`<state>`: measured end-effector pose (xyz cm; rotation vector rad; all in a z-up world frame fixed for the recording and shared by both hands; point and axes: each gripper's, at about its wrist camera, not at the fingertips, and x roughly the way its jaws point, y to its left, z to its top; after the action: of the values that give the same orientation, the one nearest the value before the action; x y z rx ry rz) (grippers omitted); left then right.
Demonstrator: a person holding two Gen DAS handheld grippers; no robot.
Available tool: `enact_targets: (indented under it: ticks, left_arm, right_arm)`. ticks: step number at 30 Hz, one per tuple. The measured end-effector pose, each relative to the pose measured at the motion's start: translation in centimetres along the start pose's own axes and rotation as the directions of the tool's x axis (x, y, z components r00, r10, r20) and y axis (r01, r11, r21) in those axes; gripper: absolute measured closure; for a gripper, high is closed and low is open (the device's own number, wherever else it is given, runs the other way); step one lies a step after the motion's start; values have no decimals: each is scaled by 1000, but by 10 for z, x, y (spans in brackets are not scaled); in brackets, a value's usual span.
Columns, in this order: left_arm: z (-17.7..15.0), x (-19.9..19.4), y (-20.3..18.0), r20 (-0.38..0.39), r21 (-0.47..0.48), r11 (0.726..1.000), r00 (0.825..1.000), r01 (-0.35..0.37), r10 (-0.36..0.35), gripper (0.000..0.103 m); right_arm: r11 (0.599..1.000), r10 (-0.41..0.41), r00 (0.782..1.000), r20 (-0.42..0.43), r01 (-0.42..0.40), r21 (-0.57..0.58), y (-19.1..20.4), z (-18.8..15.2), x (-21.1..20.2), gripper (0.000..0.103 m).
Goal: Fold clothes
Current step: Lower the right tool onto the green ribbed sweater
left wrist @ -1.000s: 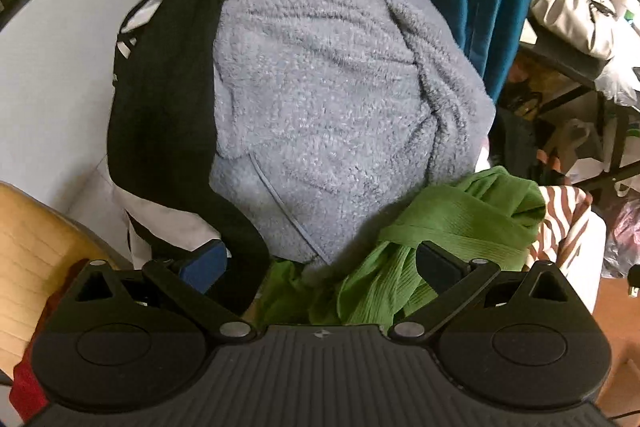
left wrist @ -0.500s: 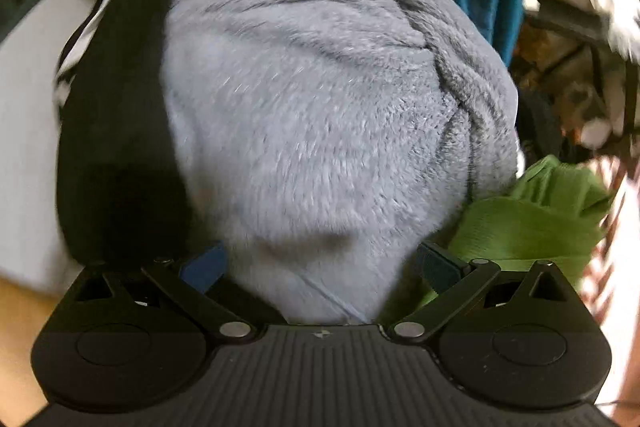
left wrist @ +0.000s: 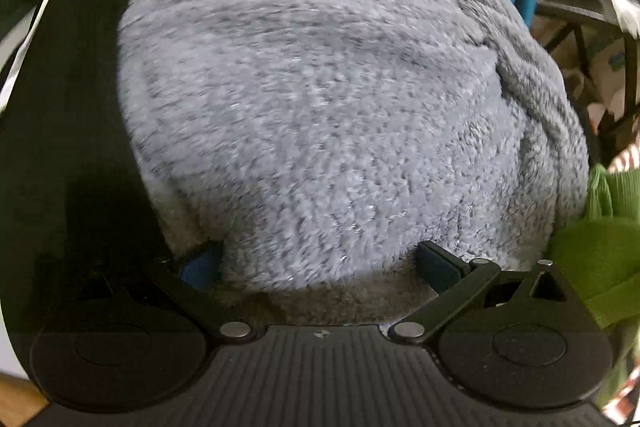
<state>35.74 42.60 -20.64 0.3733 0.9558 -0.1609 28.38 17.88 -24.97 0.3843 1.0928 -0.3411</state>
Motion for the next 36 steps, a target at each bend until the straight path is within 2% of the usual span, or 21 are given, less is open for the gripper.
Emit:
enact_targets:
  ticks: [3, 9, 19, 24, 26, 29, 34, 36]
  left_arm:
    - [-4, 1, -3, 37, -13, 1000, 999, -18, 18, 0]
    - [-9, 0, -1, 79, -5, 1000, 997, 2, -1, 0]
    - [7, 7, -6, 16, 40, 999, 1000, -17, 16, 0]
    - [14, 8, -14, 1, 65, 997, 999, -46, 46, 0]
    - [15, 3, -9, 13, 43, 999, 1000, -10, 10, 0]
    - [13, -12, -4, 26, 74, 995, 998, 62, -64, 1]
    - [10, -43, -6, 57, 97, 979, 981, 178, -184, 2]
    - [3, -52, -9, 61, 94, 974, 975, 206, -212, 4]
  right_arm:
    - [1000, -12, 1000, -1, 12, -4, 5, -5, 13, 1]
    - [1000, -7, 1000, -11, 7, -15, 11, -9, 25, 1]
    - [992, 102, 990, -100, -94, 82, -9, -4, 40, 1]
    - [987, 136, 985, -102, -125, 103, -24, -4, 29, 1]
    - [985, 147, 985, -92, -137, 103, -32, -5, 23, 1]
    - [986, 147, 986, -83, -139, 95, -44, -9, 13, 1]
    - [985, 146, 985, -95, -136, 103, -67, -13, 6, 1]
    - [987, 141, 985, -99, -132, 94, -73, -14, 2, 1]
